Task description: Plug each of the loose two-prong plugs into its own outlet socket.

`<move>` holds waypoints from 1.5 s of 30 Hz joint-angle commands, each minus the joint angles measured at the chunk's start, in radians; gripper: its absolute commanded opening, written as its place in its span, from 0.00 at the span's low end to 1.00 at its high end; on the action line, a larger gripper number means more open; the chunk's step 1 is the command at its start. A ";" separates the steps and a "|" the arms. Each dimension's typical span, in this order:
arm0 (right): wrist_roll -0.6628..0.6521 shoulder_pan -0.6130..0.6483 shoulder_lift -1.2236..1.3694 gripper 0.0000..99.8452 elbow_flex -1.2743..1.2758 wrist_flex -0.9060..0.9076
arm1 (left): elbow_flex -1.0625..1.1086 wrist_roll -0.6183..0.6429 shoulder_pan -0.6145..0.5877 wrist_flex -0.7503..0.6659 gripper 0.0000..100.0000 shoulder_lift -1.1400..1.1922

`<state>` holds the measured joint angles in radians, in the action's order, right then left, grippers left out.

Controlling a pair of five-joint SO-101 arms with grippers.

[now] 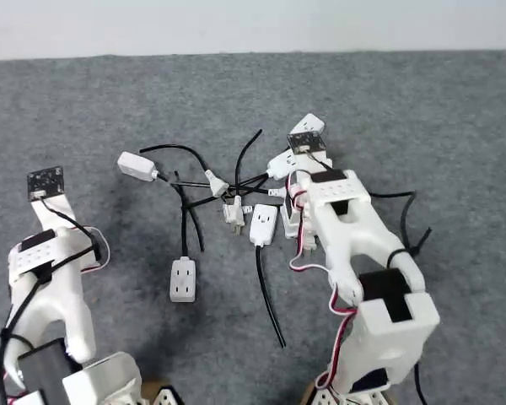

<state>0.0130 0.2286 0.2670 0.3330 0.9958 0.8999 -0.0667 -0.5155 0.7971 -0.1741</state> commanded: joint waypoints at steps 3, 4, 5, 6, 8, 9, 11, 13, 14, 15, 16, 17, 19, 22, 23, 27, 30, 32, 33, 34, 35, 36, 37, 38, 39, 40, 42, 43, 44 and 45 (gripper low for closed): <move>0.015 0.013 0.013 0.00 -0.077 0.016 | -0.039 -0.012 0.029 0.011 0.05 0.008; 0.015 0.015 0.015 0.01 -0.078 0.016 | -0.038 -0.012 0.035 0.011 0.05 0.009; 0.015 0.015 0.015 0.02 -0.078 0.019 | -0.033 -0.012 0.041 0.011 0.05 0.009; 0.015 0.015 0.015 0.01 -0.078 0.022 | -0.025 -0.012 0.049 0.009 0.05 0.008; 0.015 0.007 0.007 0.01 -0.071 0.030 | -0.018 -0.012 0.068 0.012 0.05 0.003; 0.015 0.002 0.004 0.01 -0.068 0.038 | -0.018 -0.012 0.074 0.015 0.05 0.003; 0.012 -0.013 -0.027 0.01 -0.063 0.056 | -0.025 -0.012 0.086 0.051 0.04 0.006; -0.002 -0.016 -0.105 0.01 -0.063 0.102 | -0.028 -0.014 0.101 0.083 0.04 0.008; -0.014 -0.016 -0.160 0.01 -0.054 0.127 | -0.028 -0.014 0.104 0.091 0.04 0.008; -0.021 -0.008 -0.228 0.01 -0.032 0.142 | -0.035 -0.026 0.106 0.098 0.04 0.008; -0.025 -0.001 -0.303 0.01 -0.003 0.150 | -0.044 -0.057 0.104 0.110 0.04 0.009; -0.026 0.018 -0.387 0.01 0.034 0.153 | -0.051 -0.103 0.101 0.124 0.03 0.011; -0.034 0.047 -0.567 0.01 0.112 0.154 | -0.054 -0.195 0.101 0.147 0.01 0.011; -0.092 0.108 -0.823 0.01 0.229 0.150 | -0.054 -0.221 0.104 0.173 0.01 0.011; -0.110 0.133 -0.898 0.01 0.262 0.148 | -0.054 -0.222 0.106 0.178 0.01 0.011; -0.178 0.260 -1.152 0.01 0.405 0.102 | -0.048 -0.342 0.155 0.222 0.01 0.011; -0.189 0.367 -1.282 0.01 0.531 0.019 | -0.042 -0.493 0.216 0.267 0.01 0.011; -0.184 0.430 -1.333 0.01 0.608 -0.036 | -0.036 -0.591 0.236 0.287 0.01 0.009; -0.184 0.458 -1.343 0.01 0.638 -0.059 | -0.035 -0.626 0.241 0.293 0.01 0.009; -0.183 0.486 -1.348 0.01 0.664 -0.077 | -0.035 -0.657 0.244 0.304 0.01 0.009; -0.183 0.510 -1.348 0.01 0.684 -0.093 | -0.036 -0.694 0.244 0.315 0.02 0.009; -0.181 0.532 -1.348 0.01 0.701 -0.105 | -0.038 -0.735 0.244 0.324 0.02 0.008; -0.180 0.553 -1.349 0.01 0.715 -0.122 | -0.038 -0.775 0.244 0.334 0.02 0.008; -0.169 0.576 -1.357 0.01 0.726 -0.133 | -0.038 -0.792 0.247 0.339 0.02 0.008; -0.150 0.595 -1.359 0.01 0.727 -0.143 | -0.038 -0.792 0.258 0.338 0.02 0.008; -0.140 0.608 -1.359 0.01 0.727 -0.145 | -0.038 -0.792 0.275 0.338 0.02 0.009; -0.130 0.631 -1.359 0.01 0.723 -0.153 | -0.038 -0.789 0.296 0.338 0.02 0.020; -0.129 0.641 -1.359 0.01 0.723 -0.156 | -0.042 -0.781 0.302 0.338 0.02 0.037; -0.127 0.653 -1.359 0.01 0.724 -0.157 | -0.059 -0.767 0.304 0.341 0.02 0.057; -0.126 0.670 -1.359 0.01 0.727 -0.157 | -0.084 -0.756 0.304 0.353 0.02 0.083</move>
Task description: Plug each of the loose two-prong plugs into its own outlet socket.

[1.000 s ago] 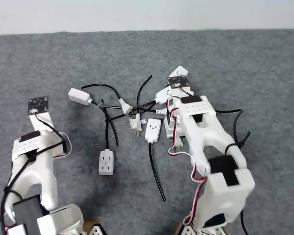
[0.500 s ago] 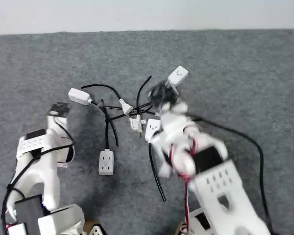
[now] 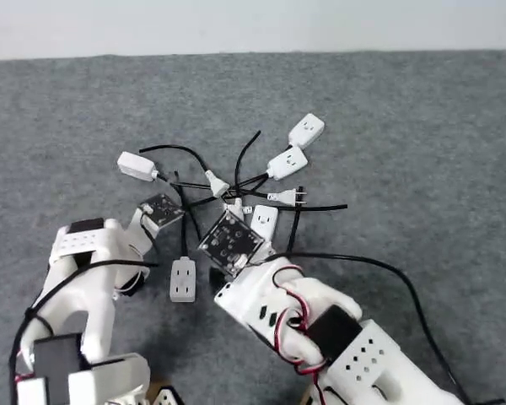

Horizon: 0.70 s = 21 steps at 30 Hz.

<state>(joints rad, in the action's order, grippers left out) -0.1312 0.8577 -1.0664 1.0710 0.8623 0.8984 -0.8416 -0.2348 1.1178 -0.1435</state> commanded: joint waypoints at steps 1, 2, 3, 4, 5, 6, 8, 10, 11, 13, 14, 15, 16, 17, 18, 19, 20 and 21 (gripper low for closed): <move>0.018 0.061 -0.025 0.01 -0.011 -0.024 | -0.110 0.018 0.023 0.051 0.02 0.078; 0.018 0.079 -0.025 0.01 -0.011 -0.024 | -0.139 0.018 0.023 0.068 0.02 0.110; 0.018 0.094 -0.025 0.01 -0.011 -0.025 | -0.166 0.018 0.023 0.083 0.02 0.141; 0.018 0.108 -0.025 0.01 -0.012 -0.025 | -0.196 0.018 0.023 0.103 0.02 0.173; 0.017 0.117 -0.025 0.01 -0.014 -0.025 | -0.225 0.018 0.023 0.124 0.02 0.201; 0.017 0.122 -0.025 0.01 -0.014 -0.025 | -0.249 0.018 0.023 0.138 0.01 0.224; 0.017 0.119 -0.025 0.01 -0.015 -0.025 | -0.285 0.015 0.020 0.164 0.01 0.262; 0.015 0.105 -0.027 0.01 -0.028 -0.025 | -0.295 0.015 0.018 0.169 0.01 0.270; 0.012 0.090 -0.027 0.01 -0.038 -0.025 | -0.295 0.015 0.017 0.167 0.01 0.269; 0.011 0.047 -0.027 0.01 -0.066 -0.024 | -0.295 0.017 0.015 0.166 0.01 0.269; 0.011 0.022 -0.027 0.01 -0.074 -0.018 | -0.297 0.018 0.014 0.166 0.01 0.269; 0.011 -0.001 -0.025 0.01 -0.075 -0.013 | -0.298 0.018 0.005 0.166 0.01 0.269; 0.011 -0.024 -0.025 0.01 -0.074 -0.002 | -0.302 0.020 -0.006 0.166 0.01 0.269; 0.014 -0.047 -0.025 0.01 -0.074 0.012 | -0.302 0.020 -0.012 0.166 0.01 0.269; 0.015 -0.068 -0.025 0.01 -0.074 0.024 | -0.302 0.020 -0.018 0.166 0.01 0.269; 0.015 -0.091 -0.016 0.01 -0.074 0.036 | -0.305 0.020 -0.021 0.166 0.01 0.267; 0.011 -0.116 -0.013 0.01 -0.064 0.048 | -0.309 0.020 -0.023 0.166 0.01 0.267; 0.009 -0.147 -0.008 0.01 -0.041 0.058 | -0.312 0.020 -0.029 0.166 0.01 0.267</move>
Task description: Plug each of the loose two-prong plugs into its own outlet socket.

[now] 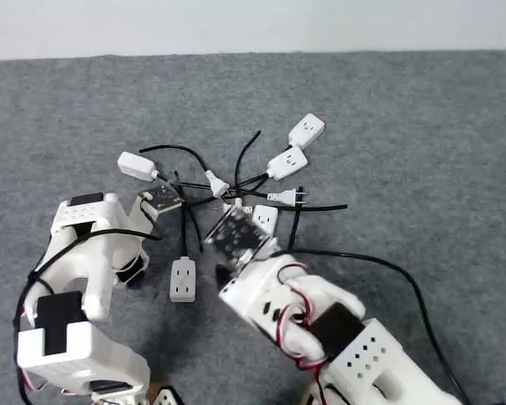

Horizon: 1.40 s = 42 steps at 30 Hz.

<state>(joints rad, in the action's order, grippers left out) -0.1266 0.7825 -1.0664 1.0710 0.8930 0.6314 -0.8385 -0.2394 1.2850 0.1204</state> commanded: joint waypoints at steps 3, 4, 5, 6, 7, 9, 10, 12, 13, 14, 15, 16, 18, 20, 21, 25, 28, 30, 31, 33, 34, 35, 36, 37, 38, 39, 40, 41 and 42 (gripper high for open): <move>0.011 -0.165 0.010 0.01 0.034 0.008 | -0.050 0.017 -0.044 -0.002 0.01 0.003; 0.014 -0.185 0.015 0.01 0.054 -0.005 | -0.050 0.017 -0.044 -0.002 0.01 0.003; 0.021 -0.194 0.019 0.01 0.066 -0.018 | -0.051 0.017 -0.044 -0.003 0.01 0.003; 0.048 -0.197 0.024 0.01 0.072 -0.033 | -0.051 0.017 -0.044 -0.003 0.01 0.003; 0.092 -0.199 0.028 0.01 0.072 -0.047 | -0.054 0.017 -0.044 -0.003 0.01 0.003; 0.180 -0.200 0.045 0.01 0.075 -0.079 | -0.058 0.017 -0.044 -0.003 0.01 0.003; 0.203 -0.200 0.062 0.01 0.080 -0.091 | -0.058 0.017 -0.046 -0.003 0.01 0.003; 0.212 -0.214 0.111 0.04 0.081 -0.107 | -0.059 0.017 -0.046 -0.003 0.01 0.003; 0.224 -0.229 0.142 0.06 0.078 -0.110 | -0.059 0.017 -0.046 -0.003 0.01 0.005; 0.256 -0.251 0.176 0.09 0.069 -0.111 | -0.059 0.017 -0.046 -0.003 0.01 0.005; 0.290 -0.271 0.214 0.11 0.048 -0.102 | -0.059 0.017 -0.046 -0.003 0.01 0.005; 0.310 -0.294 0.252 0.12 0.026 -0.097 | -0.061 0.017 -0.046 -0.003 0.01 0.005; 0.334 -0.325 0.335 0.11 -0.025 -0.065 | -0.061 0.017 -0.046 -0.005 0.01 0.005; 0.376 -0.329 0.415 0.10 -0.077 -0.024 | -0.061 0.018 -0.046 -0.012 0.01 0.005; 0.400 -0.329 0.450 0.10 -0.104 -0.005 | -0.061 0.018 -0.046 -0.012 0.01 0.005; 0.499 -0.326 0.591 0.13 -0.216 0.090 | -0.061 0.018 -0.046 -0.014 0.01 0.005; 0.549 -0.321 0.687 0.15 -0.272 0.119 | -0.061 0.018 -0.046 -0.014 0.01 0.005; 0.560 -0.311 0.743 0.15 -0.295 0.120 | -0.061 0.018 -0.046 -0.014 0.01 0.005; 0.560 -0.303 0.763 0.14 -0.304 0.127 | -0.061 0.018 -0.046 -0.014 0.01 0.005; 0.562 -0.285 0.800 0.14 -0.327 0.145 | -0.061 0.018 -0.046 -0.014 0.01 0.005; 0.562 -0.275 0.825 0.14 -0.338 0.148 | -0.061 0.018 -0.046 -0.015 0.01 0.005; 0.562 -0.266 0.843 0.14 -0.342 0.145 | -0.061 0.018 -0.046 -0.015 0.01 0.005; 0.562 -0.257 0.862 0.14 -0.347 0.140 | -0.061 0.018 -0.046 -0.015 0.01 0.005; 0.563 -0.249 0.877 0.14 -0.351 0.139 | -0.061 0.018 -0.046 -0.015 0.01 0.005; 0.563 -0.243 0.898 0.14 -0.361 0.137 | -0.061 0.018 -0.046 -0.015 0.01 0.005; 0.565 -0.242 0.921 0.14 -0.370 0.137 | -0.061 0.018 -0.046 -0.015 0.01 0.005; 0.565 -0.242 0.949 0.14 -0.382 0.137 | -0.061 0.018 -0.046 -0.015 0.01 0.005; 0.565 -0.245 0.981 0.14 -0.396 0.137 | -0.061 0.018 -0.046 -0.015 0.01 0.005; 0.574 -0.249 1.017 0.14 -0.413 0.137 | -0.061 0.018 -0.046 -0.015 0.01 0.005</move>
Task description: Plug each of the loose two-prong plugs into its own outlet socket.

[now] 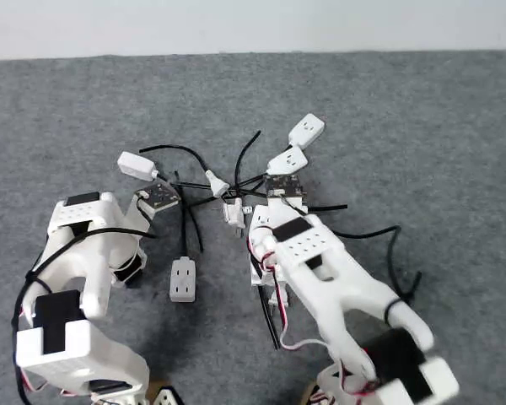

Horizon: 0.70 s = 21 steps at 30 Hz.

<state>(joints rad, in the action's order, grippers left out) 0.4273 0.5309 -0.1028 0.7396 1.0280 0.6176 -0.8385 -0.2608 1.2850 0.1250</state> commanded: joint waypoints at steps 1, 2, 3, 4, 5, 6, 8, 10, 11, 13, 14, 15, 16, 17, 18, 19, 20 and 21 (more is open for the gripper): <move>0.035 -0.008 0.091 0.14 -0.101 0.002 | -0.047 0.018 -0.025 -0.015 0.01 0.000; 0.046 -0.018 0.130 0.14 -0.123 0.010 | -0.047 0.018 -0.025 -0.015 0.01 0.000; 0.048 -0.022 0.159 0.14 -0.141 0.015 | -0.047 0.018 -0.025 -0.015 0.01 0.000; 0.048 -0.022 0.185 0.13 -0.161 0.033 | -0.047 0.018 -0.025 -0.015 0.01 0.000; 0.048 -0.022 0.200 0.11 -0.178 0.050 | -0.047 0.018 -0.025 -0.015 0.01 0.000; 0.046 -0.024 0.206 0.07 -0.192 0.061 | -0.047 0.018 -0.025 -0.015 0.01 0.000; 0.009 -0.027 0.205 0.00 -0.203 0.067 | -0.047 0.018 -0.025 -0.015 0.01 0.000; -0.014 -0.041 0.197 0.01 -0.203 0.073 | -0.047 0.018 -0.025 -0.015 0.01 0.000; -0.014 -0.045 0.183 0.01 -0.203 0.087 | -0.047 0.018 -0.025 -0.015 0.01 0.000; -0.015 -0.056 0.133 0.01 -0.199 0.111 | -0.047 0.018 -0.025 -0.015 0.01 0.000; -0.031 -0.061 0.101 0.01 -0.190 0.120 | -0.047 0.018 -0.025 -0.015 0.01 0.000; -0.049 -0.065 0.065 0.01 -0.169 0.117 | -0.047 0.018 -0.025 -0.015 0.01 0.000; -0.074 -0.070 0.027 0.01 -0.147 0.113 | -0.047 0.018 -0.025 -0.015 0.01 0.000; -0.098 -0.077 -0.018 0.01 -0.126 0.108 | -0.047 0.018 -0.025 -0.015 0.01 0.000; -0.124 -0.085 -0.062 0.01 -0.107 0.110 | -0.047 0.018 -0.025 -0.015 0.01 0.000; -0.150 -0.094 -0.107 0.01 -0.091 0.113 | -0.047 0.018 -0.025 -0.015 0.01 0.000; -0.170 -0.105 -0.151 0.01 -0.077 0.117 | -0.047 0.018 -0.025 -0.015 0.01 0.000; -0.190 -0.120 -0.194 0.01 -0.064 0.119 | -0.047 0.018 -0.025 -0.015 0.01 0.000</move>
<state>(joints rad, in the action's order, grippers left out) 0.3015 0.4404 -0.1473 0.6674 1.1385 0.6145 -0.8385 -0.2654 1.2850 0.1250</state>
